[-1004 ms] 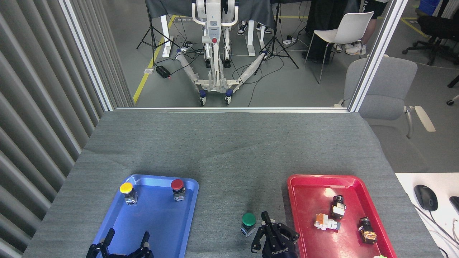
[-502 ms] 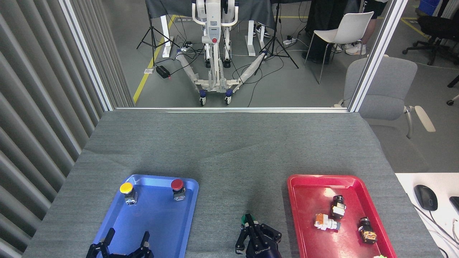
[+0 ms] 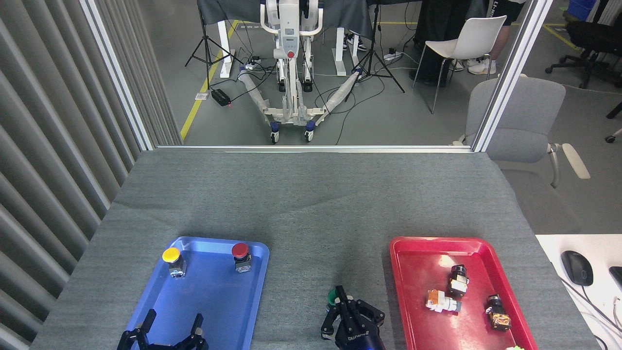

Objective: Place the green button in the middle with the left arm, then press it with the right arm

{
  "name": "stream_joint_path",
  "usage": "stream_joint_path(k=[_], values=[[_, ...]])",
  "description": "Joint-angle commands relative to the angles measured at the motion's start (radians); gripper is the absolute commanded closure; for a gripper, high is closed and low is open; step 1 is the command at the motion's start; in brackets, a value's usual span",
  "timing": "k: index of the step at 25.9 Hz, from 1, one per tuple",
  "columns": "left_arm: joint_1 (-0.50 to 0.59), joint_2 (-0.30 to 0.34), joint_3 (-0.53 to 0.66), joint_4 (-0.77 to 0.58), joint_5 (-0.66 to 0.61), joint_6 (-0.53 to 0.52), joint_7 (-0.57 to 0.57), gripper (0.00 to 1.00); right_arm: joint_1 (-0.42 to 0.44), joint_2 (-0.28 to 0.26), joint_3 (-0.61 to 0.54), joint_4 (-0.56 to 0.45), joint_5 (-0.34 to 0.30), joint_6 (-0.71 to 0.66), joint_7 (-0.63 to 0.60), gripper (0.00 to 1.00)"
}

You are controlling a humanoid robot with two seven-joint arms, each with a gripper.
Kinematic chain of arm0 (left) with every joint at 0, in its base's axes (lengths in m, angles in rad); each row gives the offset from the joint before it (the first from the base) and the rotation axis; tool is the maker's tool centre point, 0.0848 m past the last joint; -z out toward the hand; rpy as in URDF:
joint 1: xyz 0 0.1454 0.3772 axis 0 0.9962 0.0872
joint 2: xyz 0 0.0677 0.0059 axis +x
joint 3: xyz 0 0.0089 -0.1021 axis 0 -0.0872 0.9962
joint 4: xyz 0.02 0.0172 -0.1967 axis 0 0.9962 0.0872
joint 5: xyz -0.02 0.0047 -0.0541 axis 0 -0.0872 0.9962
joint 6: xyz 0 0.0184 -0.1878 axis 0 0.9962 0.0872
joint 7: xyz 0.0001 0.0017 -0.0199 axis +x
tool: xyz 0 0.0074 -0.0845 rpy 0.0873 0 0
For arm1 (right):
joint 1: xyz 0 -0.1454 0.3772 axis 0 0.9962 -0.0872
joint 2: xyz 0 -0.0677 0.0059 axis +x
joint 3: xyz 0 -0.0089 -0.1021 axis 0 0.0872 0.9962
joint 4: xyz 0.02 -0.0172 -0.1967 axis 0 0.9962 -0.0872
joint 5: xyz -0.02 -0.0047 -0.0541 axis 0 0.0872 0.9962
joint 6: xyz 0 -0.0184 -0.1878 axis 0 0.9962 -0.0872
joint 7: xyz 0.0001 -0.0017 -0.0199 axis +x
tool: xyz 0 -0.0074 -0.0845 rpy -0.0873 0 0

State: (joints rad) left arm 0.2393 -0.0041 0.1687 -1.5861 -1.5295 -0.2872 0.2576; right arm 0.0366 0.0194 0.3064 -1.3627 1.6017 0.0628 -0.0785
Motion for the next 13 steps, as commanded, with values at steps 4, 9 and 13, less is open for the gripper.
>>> stream_joint_path(k=[4, 9, 13], values=[[0.000, -0.001, 0.000, 0.000, 0.000, 0.002, -0.001, 0.01, 0.039, -0.015, -0.013, -0.111, 0.001, 0.012, -0.017, 0.84], [0.000, 0.001, 0.000, 0.000, 0.000, 0.002, -0.001, 0.01, 0.095, -0.064, -0.075, -0.164, -0.006, 0.018, -0.017, 0.02], [0.000, 0.001, 0.000, 0.002, 0.000, 0.002, -0.003, 0.01, 0.134, -0.091, -0.128, -0.207, -0.032, 0.014, -0.018, 0.00]])
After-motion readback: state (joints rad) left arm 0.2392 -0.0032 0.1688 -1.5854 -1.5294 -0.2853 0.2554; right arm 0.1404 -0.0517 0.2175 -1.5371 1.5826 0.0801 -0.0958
